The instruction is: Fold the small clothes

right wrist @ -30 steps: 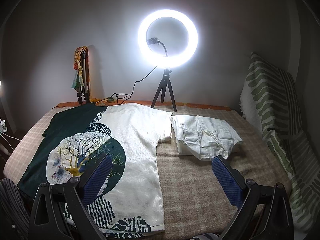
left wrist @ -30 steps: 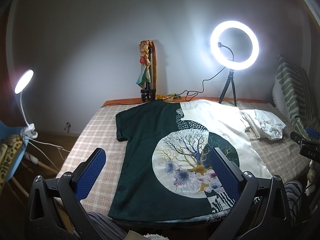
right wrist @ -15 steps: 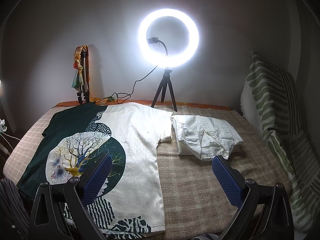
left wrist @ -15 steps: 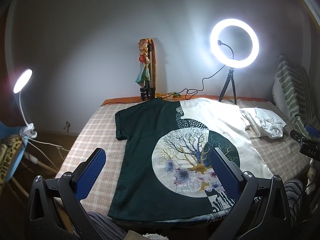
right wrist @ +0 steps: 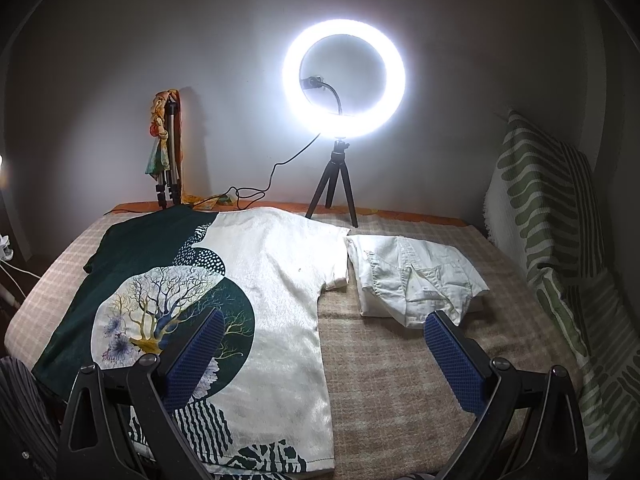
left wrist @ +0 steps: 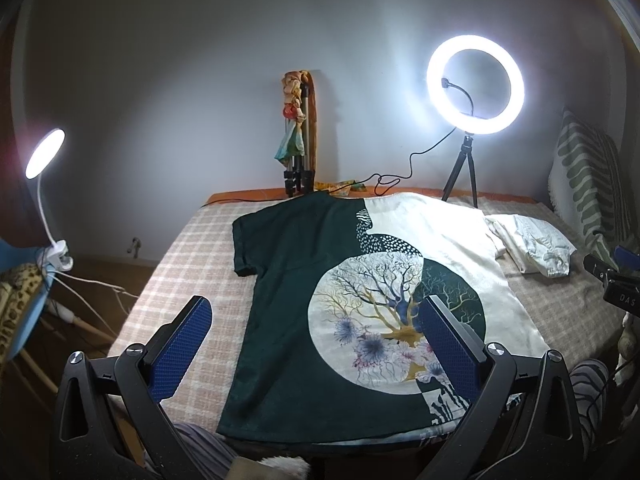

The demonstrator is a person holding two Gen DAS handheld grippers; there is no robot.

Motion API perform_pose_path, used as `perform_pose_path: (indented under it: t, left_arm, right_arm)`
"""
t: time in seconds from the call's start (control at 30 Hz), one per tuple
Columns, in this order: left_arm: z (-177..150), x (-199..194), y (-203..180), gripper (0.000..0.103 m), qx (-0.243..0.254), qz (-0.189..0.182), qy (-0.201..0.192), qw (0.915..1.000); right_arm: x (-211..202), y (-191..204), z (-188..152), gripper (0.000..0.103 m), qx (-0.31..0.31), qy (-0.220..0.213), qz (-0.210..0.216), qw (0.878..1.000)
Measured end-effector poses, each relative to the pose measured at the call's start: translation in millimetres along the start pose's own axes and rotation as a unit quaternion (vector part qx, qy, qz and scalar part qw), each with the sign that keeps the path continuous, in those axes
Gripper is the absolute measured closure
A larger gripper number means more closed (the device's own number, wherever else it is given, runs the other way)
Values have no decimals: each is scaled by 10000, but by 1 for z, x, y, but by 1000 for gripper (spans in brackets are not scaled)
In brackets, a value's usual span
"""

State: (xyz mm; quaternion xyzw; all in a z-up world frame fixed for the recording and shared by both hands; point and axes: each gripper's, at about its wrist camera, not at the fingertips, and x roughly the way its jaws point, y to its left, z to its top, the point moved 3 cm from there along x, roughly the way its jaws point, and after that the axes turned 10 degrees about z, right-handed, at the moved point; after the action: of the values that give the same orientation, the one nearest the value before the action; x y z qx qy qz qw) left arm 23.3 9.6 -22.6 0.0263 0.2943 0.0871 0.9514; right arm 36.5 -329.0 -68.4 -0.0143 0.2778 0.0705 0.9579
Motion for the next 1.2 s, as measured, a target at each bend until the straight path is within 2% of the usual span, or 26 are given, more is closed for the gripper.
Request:
perform_pose_path:
  t: [0.2, 0.33, 0.43, 0.53, 0.57, 0.63, 0.77, 0.8, 0.87, 1.07, 1.2]
  left_arm:
    - [-6, 15, 11, 0, 1, 107, 255, 9996]
    - [-15, 26, 28, 1, -209, 90, 423, 9988]
    - [-25, 32, 44, 6, -457, -57, 500, 9977]
    - [-35, 42, 57, 12, -617, -77, 676, 9958]
    - [-38, 45, 60, 17, -673, -102, 745, 9949]
    - [-44, 51, 67, 20, -777, -195, 893, 9928]
    - [-61, 66, 77, 36, -843, -274, 1216, 9886]
    - [-66, 70, 80, 43, -889, -338, 1318, 9867]
    - [-77, 79, 82, 50, -1002, -487, 1538, 9818]
    - [-104, 97, 85, 60, -1149, -687, 1926, 9721]
    - [-115, 106, 81, 64, -1070, -732, 2021, 9708]
  right_arm:
    - [10, 13, 17, 2, -172, -94, 127, 9997]
    - [17, 27, 33, 2, -372, -245, 266, 9987]
    - [26, 45, 48, 3, -518, -378, 365, 9973]
    - [40, 66, 61, 4, -647, -397, 650, 9950]
    - [45, 73, 66, 4, -683, -398, 791, 9937]
    - [57, 88, 74, 4, -687, -322, 1062, 9914]
    - [82, 123, 89, 6, -746, -158, 1564, 9847]
    - [88, 133, 93, 6, -799, -108, 1653, 9829]
    - [103, 157, 99, 7, -923, -14, 1836, 9786]
    - [152, 223, 114, 11, -1036, 505, 2396, 9640]
    - [191, 265, 121, 13, -1085, 881, 2620, 9549]
